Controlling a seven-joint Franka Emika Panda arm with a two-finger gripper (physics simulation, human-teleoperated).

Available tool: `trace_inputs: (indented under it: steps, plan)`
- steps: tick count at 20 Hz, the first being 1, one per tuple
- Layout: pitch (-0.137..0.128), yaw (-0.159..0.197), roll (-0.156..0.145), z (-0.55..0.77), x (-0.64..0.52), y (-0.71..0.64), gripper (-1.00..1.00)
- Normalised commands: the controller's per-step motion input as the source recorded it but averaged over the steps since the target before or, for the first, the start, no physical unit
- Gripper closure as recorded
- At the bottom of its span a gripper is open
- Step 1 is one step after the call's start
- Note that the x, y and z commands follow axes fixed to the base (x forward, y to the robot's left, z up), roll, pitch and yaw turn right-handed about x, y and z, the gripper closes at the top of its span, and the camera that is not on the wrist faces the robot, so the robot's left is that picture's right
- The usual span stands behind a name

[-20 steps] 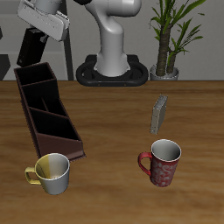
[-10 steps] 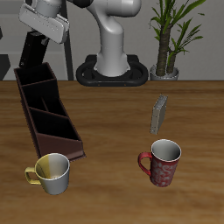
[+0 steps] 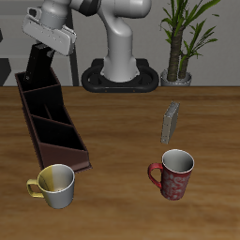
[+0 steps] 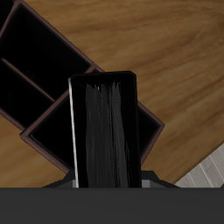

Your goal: Place the black book into the right desk caddy's right compartment

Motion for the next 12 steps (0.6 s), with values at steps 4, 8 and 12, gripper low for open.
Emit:
trace_inputs:
  steps: [4, 8, 12]
  plan:
    - [0.049, 0.015, 0.027, -0.29, 0.11, 0.12, 1.0]
    - [0.03, 0.021, 0.013, -0.17, 0.13, 0.04, 1.0]
    - [0.062, -0.001, -0.015, -0.36, 0.25, -0.07, 1.0]
